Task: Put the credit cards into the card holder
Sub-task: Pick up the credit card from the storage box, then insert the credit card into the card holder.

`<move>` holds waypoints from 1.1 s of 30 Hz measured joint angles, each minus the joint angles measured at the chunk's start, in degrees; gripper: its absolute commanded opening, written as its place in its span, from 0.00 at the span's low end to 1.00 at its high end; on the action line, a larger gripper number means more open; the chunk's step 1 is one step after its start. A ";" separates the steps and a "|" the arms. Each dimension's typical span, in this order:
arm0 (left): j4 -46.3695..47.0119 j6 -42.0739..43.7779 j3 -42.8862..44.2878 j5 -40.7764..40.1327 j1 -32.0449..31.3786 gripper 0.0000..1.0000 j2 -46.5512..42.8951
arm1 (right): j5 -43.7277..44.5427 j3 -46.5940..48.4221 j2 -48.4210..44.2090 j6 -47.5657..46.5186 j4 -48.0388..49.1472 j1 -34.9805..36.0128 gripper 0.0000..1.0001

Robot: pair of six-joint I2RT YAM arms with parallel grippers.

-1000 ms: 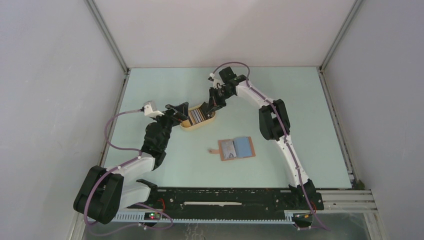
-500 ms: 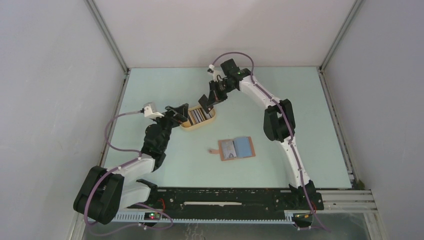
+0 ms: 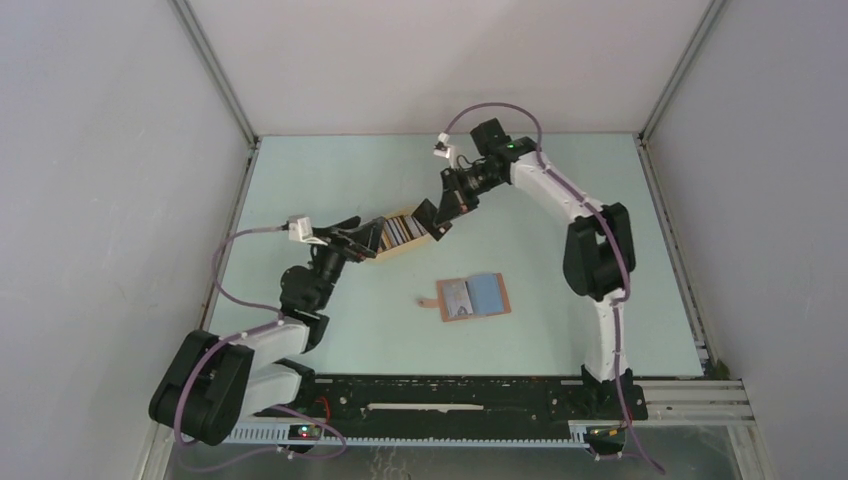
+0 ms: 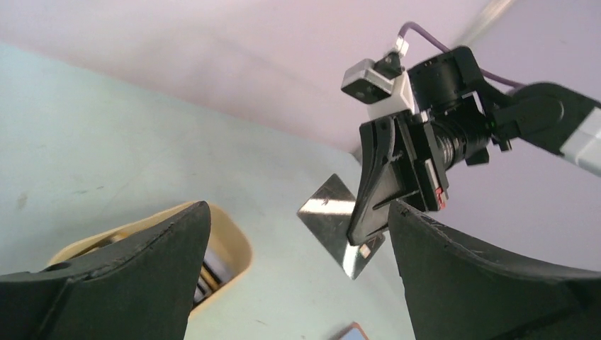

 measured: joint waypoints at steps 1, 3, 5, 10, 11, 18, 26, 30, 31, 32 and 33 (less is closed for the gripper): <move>1.25 -0.09 0.00 1.66 0.02 1.00 0.44 | -0.42 -2.21 -2.49 -0.94 -0.07 -0.55 0.00; 4.09 -0.61 0.07 6.49 0.07 0.98 1.86 | -1.38 -6.97 -7.82 -3.06 0.33 -1.79 0.00; 5.75 -1.81 0.24 10.36 0.07 0.97 3.21 | -2.32 -11.63 -13.22 -4.66 0.63 -3.28 0.00; 7.45 -5.66 2.12 18.71 -1.27 0.97 4.74 | -5.77 -23.78 -26.62 -7.80 1.97 -8.24 0.00; 8.09 -6.01 2.36 19.41 -2.23 0.97 4.57 | -6.69 -26.56 -29.24 -8.20 2.45 -9.66 0.00; 9.81 -6.38 2.40 19.50 -15.80 0.93 4.48 | -11.43 -40.96 -41.31 -10.36 4.35 -15.52 0.00; 13.42 -10.78 3.21 13.09 -24.20 0.79 11.61 | -19.37 -45.27 -43.69 -8.61 9.77 -15.50 0.00; 14.08 -13.62 6.43 10.58 -26.12 0.74 15.32 | -22.58 -45.40 -41.16 -7.06 11.91 -15.02 0.00; 14.14 -14.23 7.28 10.10 -26.34 0.72 16.09 | -22.88 -45.42 -40.48 -6.73 12.17 -14.80 0.00; 14.19 -14.78 7.96 9.57 -26.47 0.69 16.68 | -23.10 -45.48 -39.98 -6.54 12.46 -14.49 0.00; 14.25 -15.54 8.61 9.18 -26.64 0.65 17.27 | -23.28 -45.66 -39.76 -6.38 12.68 -14.21 0.00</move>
